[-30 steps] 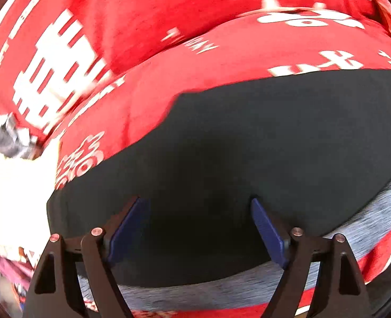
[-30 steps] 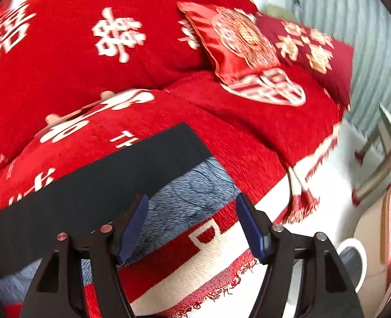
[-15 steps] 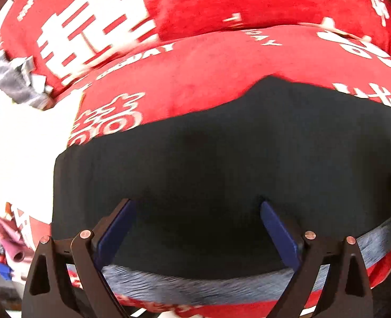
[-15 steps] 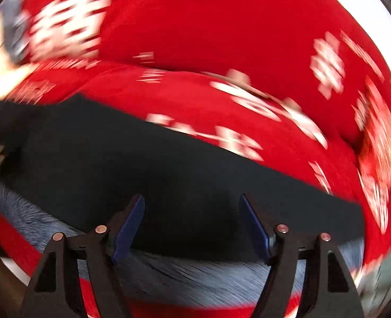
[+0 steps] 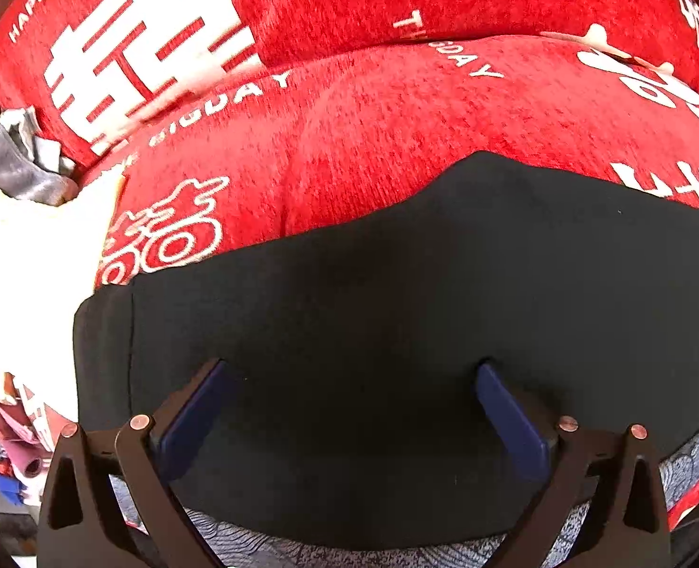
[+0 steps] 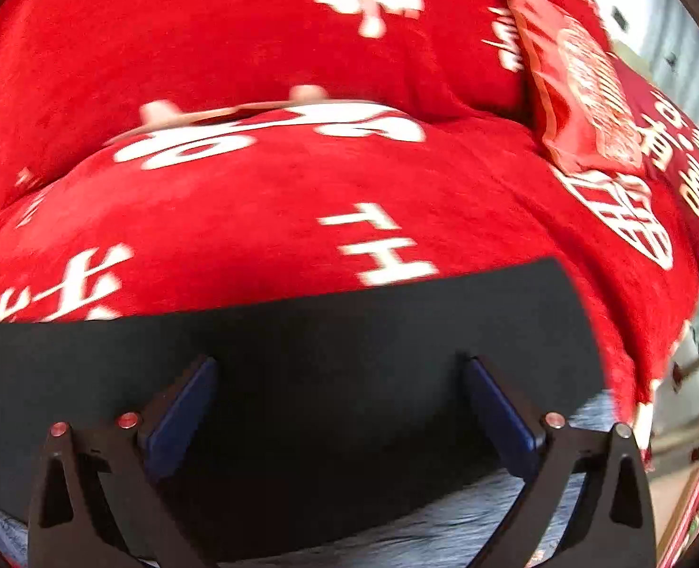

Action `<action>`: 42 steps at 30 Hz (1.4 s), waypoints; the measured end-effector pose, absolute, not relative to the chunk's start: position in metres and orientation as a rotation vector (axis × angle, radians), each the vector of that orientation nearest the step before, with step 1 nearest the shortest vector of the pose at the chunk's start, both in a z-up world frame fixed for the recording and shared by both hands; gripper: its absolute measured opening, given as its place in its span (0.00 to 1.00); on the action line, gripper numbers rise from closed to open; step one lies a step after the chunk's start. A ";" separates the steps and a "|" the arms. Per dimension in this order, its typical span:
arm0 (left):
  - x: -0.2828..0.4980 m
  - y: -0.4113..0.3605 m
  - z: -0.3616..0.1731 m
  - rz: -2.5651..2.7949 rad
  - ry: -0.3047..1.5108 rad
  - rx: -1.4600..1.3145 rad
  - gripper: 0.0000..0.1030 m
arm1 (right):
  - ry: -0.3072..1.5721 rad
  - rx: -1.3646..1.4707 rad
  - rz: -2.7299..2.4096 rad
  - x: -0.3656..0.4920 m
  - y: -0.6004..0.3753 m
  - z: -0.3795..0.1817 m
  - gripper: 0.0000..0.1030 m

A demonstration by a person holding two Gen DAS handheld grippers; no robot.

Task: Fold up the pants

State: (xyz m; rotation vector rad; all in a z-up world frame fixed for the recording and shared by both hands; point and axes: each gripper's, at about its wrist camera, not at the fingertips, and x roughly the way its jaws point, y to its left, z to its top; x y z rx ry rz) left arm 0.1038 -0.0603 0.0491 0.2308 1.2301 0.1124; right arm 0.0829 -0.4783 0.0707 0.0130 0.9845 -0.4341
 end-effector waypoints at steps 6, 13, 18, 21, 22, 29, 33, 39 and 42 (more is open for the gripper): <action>0.063 -0.093 0.064 0.029 1.154 0.303 1.00 | 0.941 -0.001 -0.257 0.042 -0.393 0.091 0.99; 0.042 -0.102 0.049 0.059 1.119 0.493 1.00 | 0.975 -0.227 -0.026 0.012 -0.301 0.076 0.99; 0.049 -0.046 0.051 0.173 1.172 0.406 1.00 | 1.086 -0.071 -0.204 0.008 -0.406 0.061 0.99; 0.049 -0.027 0.051 0.155 1.192 0.343 1.00 | 1.080 0.011 -0.368 -0.009 -0.488 0.063 0.99; 0.048 -0.027 0.050 0.155 1.193 0.337 1.00 | 1.083 0.022 -0.444 -0.014 -0.515 0.062 0.99; 0.041 -0.032 0.051 0.171 1.169 0.355 1.00 | 1.150 -0.077 -0.782 -0.029 -0.597 0.065 0.99; 0.033 -0.043 0.064 0.120 1.133 0.365 1.00 | 0.988 -0.053 -0.653 -0.030 -0.549 0.103 0.98; 0.069 -0.072 0.080 0.097 1.067 0.354 1.00 | 0.925 -0.043 -0.207 0.018 -0.410 0.117 0.99; 0.103 -0.081 0.072 0.205 1.065 0.406 1.00 | 0.975 -0.095 -0.028 0.059 -0.331 0.099 0.99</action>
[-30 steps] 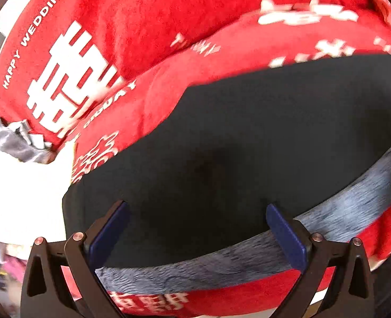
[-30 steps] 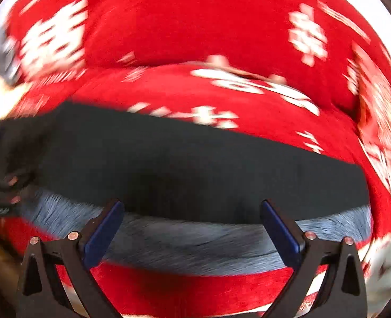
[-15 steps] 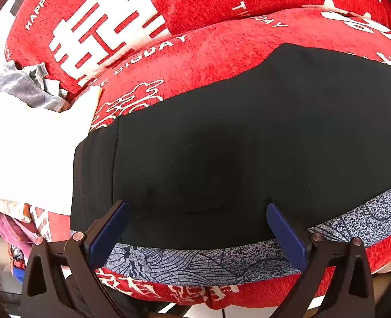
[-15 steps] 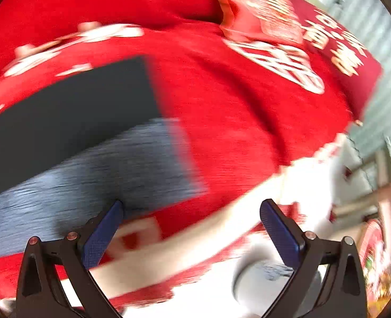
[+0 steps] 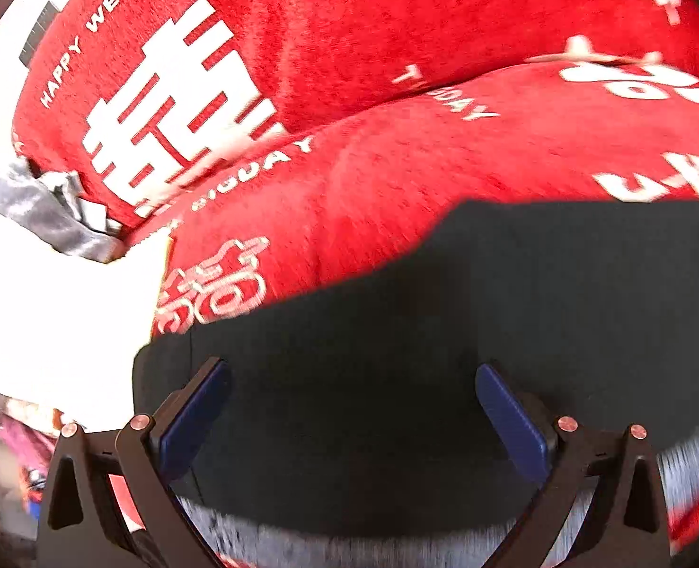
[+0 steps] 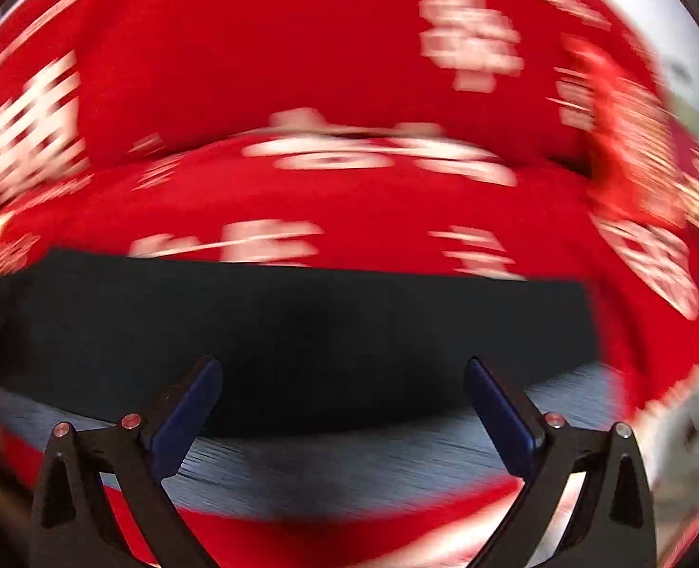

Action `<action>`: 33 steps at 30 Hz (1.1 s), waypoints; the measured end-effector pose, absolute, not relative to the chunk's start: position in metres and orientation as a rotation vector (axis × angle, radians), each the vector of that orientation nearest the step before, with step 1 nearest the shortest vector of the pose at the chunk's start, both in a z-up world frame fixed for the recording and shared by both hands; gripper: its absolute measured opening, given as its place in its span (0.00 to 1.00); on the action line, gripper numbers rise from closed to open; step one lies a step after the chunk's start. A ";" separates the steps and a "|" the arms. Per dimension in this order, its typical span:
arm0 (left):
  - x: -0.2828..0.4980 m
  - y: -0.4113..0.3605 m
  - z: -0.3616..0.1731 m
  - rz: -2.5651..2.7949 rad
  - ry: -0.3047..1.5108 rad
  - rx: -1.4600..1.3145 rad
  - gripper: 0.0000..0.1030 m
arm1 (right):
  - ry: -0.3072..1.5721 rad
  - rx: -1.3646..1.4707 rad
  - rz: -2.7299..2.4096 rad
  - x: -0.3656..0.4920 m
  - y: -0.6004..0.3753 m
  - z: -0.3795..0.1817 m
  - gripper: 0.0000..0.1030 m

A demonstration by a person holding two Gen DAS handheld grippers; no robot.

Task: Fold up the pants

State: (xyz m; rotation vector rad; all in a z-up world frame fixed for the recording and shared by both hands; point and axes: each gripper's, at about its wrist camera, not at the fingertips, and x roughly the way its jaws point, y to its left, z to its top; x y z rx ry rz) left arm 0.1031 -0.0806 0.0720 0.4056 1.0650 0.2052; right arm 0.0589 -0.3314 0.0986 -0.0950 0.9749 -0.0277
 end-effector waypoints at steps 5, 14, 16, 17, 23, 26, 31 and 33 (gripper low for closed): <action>0.129 -0.092 0.057 0.311 1.035 0.564 1.00 | 1.024 -0.083 0.003 0.104 -0.256 0.064 0.99; 0.148 -0.028 0.042 0.371 1.130 0.462 1.00 | 1.081 0.030 -0.178 0.114 -0.338 0.057 1.00; 0.147 -0.017 0.041 0.362 1.152 0.413 1.00 | 1.084 0.088 -0.220 0.111 -0.365 0.060 1.00; 0.145 -0.014 0.042 0.349 1.159 0.381 1.00 | 1.093 0.107 -0.244 0.110 -0.374 0.061 1.00; 0.125 0.002 0.060 0.244 1.124 0.248 1.00 | 1.118 0.130 -0.245 0.087 -0.348 0.074 1.00; 0.111 0.013 0.071 0.199 1.092 0.190 1.00 | 1.074 0.111 -0.148 0.072 -0.301 0.083 1.00; 0.099 0.050 0.067 0.217 1.095 0.146 1.00 | 1.074 -0.063 0.031 0.054 -0.204 0.076 1.00; 0.098 0.075 0.056 0.257 1.137 0.102 1.00 | 1.073 -0.139 0.080 0.052 -0.178 0.068 1.00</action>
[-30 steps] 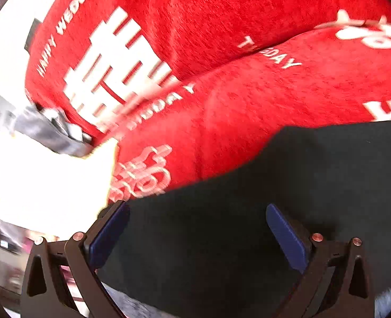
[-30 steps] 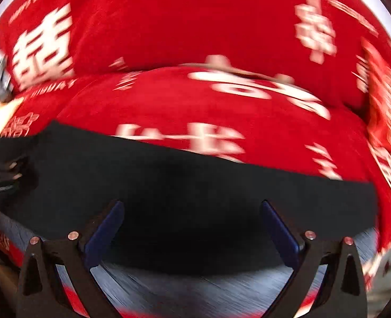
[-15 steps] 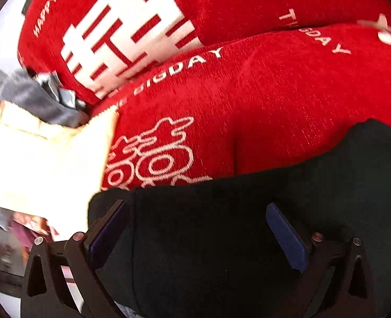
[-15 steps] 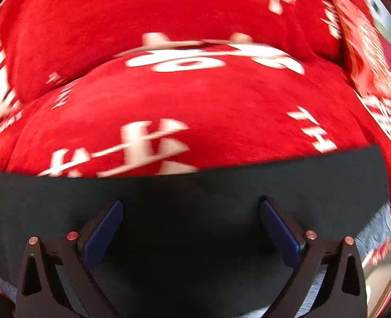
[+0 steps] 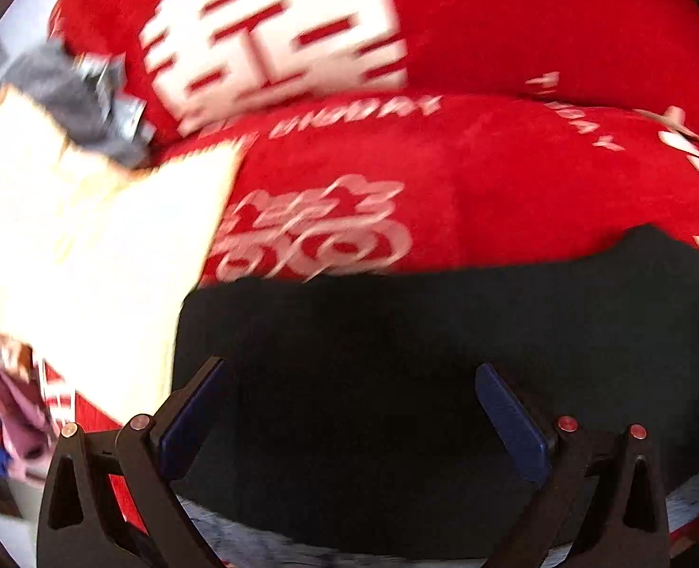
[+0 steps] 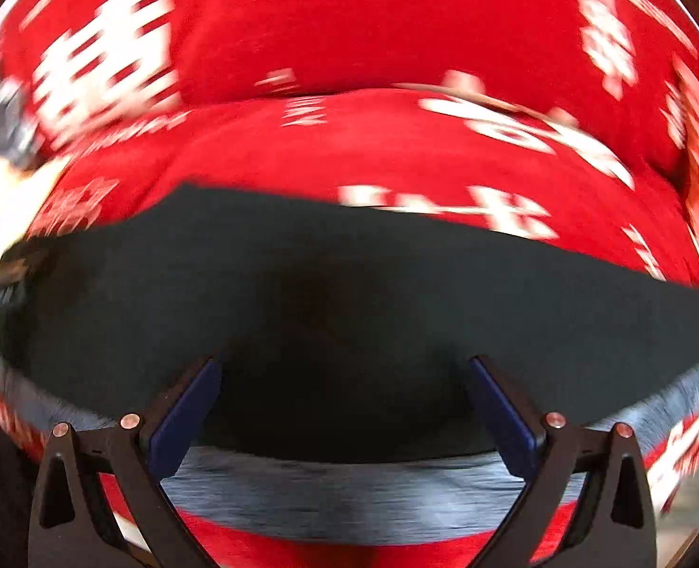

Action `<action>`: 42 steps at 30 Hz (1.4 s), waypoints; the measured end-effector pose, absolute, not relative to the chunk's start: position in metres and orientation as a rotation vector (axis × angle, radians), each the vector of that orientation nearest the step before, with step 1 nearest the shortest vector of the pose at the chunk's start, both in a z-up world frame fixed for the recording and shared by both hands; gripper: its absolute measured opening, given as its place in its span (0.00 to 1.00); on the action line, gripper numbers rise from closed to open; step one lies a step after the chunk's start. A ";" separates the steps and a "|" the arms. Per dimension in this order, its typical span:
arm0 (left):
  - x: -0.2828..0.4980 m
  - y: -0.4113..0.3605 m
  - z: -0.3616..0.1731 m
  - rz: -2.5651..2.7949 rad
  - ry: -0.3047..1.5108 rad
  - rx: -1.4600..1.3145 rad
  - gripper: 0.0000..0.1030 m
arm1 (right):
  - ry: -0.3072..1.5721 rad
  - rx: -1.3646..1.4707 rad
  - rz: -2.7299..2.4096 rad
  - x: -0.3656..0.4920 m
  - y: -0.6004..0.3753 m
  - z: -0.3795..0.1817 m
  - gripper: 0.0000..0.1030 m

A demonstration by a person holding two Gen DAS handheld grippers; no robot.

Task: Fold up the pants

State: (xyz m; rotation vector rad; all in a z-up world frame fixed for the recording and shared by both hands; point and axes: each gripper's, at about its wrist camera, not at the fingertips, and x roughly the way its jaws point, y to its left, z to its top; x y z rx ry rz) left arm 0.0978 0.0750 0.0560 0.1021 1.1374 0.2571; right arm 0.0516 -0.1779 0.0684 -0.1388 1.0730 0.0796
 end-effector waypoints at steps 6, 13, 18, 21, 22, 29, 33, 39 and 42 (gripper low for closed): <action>0.062 0.120 0.044 0.261 1.157 0.019 1.00 | 1.129 -0.161 0.107 0.047 -0.176 0.052 1.00; 0.020 0.151 0.033 0.213 1.206 -0.135 1.00 | 1.157 -0.060 -0.038 0.033 -0.253 0.056 1.00; 0.006 0.146 0.041 0.250 1.209 -0.194 1.00 | 1.150 -0.055 -0.163 0.022 -0.263 0.070 1.00; 0.003 0.114 0.052 0.178 1.197 -0.173 1.00 | 1.099 -0.058 -0.049 0.009 -0.223 0.079 1.00; 0.004 0.101 0.054 0.144 1.194 -0.167 1.00 | 1.094 -0.069 -0.012 0.007 -0.209 0.079 1.00; 0.010 0.048 0.034 0.140 1.219 0.051 1.00 | 1.080 -0.220 0.081 0.000 -0.140 0.053 1.00; 0.008 0.083 0.022 0.197 1.277 -0.060 1.00 | 1.107 -0.173 0.003 0.003 -0.167 0.052 1.00; 0.011 0.113 0.018 0.232 1.295 -0.155 1.00 | 1.131 -0.057 -0.073 0.000 -0.223 0.054 1.00; 0.012 0.120 0.016 0.230 1.304 -0.179 1.00 | 1.139 0.001 -0.105 -0.003 -0.251 0.056 1.00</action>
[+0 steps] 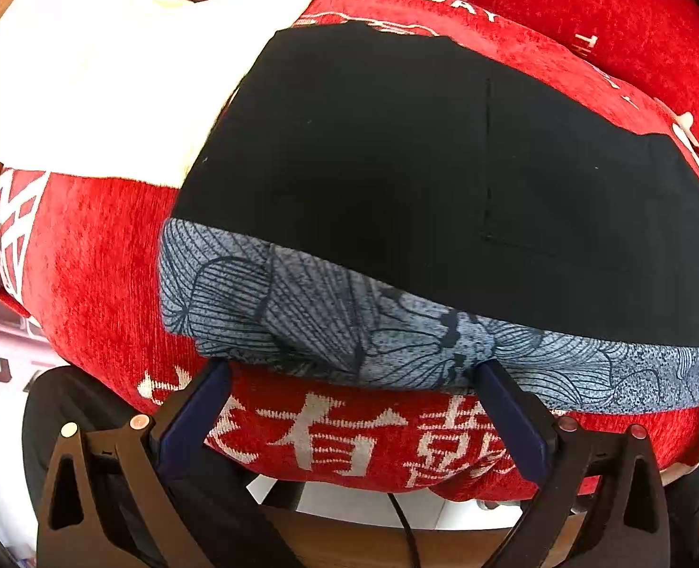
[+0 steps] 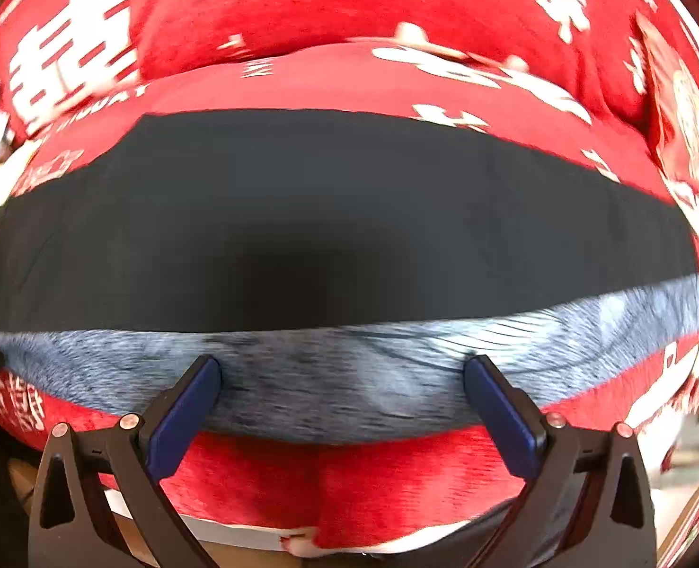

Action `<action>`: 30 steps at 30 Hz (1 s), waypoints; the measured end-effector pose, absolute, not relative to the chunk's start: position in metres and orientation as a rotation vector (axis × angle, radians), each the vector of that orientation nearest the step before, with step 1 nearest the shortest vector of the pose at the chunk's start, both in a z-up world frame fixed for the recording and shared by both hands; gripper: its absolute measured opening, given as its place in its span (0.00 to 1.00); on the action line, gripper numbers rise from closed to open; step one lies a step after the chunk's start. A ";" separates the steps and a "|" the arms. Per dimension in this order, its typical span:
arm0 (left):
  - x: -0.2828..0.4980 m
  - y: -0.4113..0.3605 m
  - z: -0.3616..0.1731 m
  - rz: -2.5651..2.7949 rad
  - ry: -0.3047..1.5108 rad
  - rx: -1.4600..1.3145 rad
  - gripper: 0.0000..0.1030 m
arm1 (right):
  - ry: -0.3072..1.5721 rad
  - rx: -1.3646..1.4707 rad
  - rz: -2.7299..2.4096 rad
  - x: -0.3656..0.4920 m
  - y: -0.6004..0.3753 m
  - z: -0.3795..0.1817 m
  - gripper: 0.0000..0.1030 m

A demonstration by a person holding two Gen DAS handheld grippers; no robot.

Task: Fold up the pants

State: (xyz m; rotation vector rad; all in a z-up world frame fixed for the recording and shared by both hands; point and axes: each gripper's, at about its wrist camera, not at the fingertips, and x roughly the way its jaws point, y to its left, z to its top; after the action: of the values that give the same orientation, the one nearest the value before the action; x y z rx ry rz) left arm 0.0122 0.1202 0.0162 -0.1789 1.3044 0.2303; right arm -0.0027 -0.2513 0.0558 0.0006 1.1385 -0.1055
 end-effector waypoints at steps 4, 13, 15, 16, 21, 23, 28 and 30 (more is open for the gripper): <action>0.011 0.131 0.014 0.239 1.317 -0.207 1.00 | 1.142 0.075 -0.172 -0.005 -0.294 0.057 1.00; 0.009 0.144 0.012 0.259 1.344 -0.265 1.00 | 1.138 0.176 -0.330 -0.006 -0.395 0.059 1.00; 0.007 0.151 0.013 0.268 1.346 -0.267 1.00 | 1.140 0.234 -0.311 -0.007 -0.417 0.057 1.00; 0.006 0.154 0.015 0.274 1.346 -0.261 1.00 | 1.139 0.249 -0.312 -0.007 -0.425 0.057 1.00; -0.001 0.155 0.039 0.291 1.327 -0.201 1.00 | 1.127 0.304 -0.418 -0.013 -0.468 0.062 1.00; -0.003 0.142 0.061 0.249 1.284 -0.167 1.00 | 1.089 0.293 -0.523 -0.020 -0.474 0.075 1.00; 0.044 0.080 0.103 0.086 1.201 -0.105 1.00 | 1.026 0.180 -0.442 -0.001 -0.437 0.090 1.00; 0.083 0.038 0.108 0.015 1.183 -0.061 1.00 | 1.037 0.160 -0.408 0.009 -0.420 0.086 1.00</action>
State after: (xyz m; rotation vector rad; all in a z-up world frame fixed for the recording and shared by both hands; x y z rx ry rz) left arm 0.0827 0.0377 0.1078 -0.0606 1.1825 0.0154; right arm 0.0091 -0.4202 0.0864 0.1604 1.0368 -0.4078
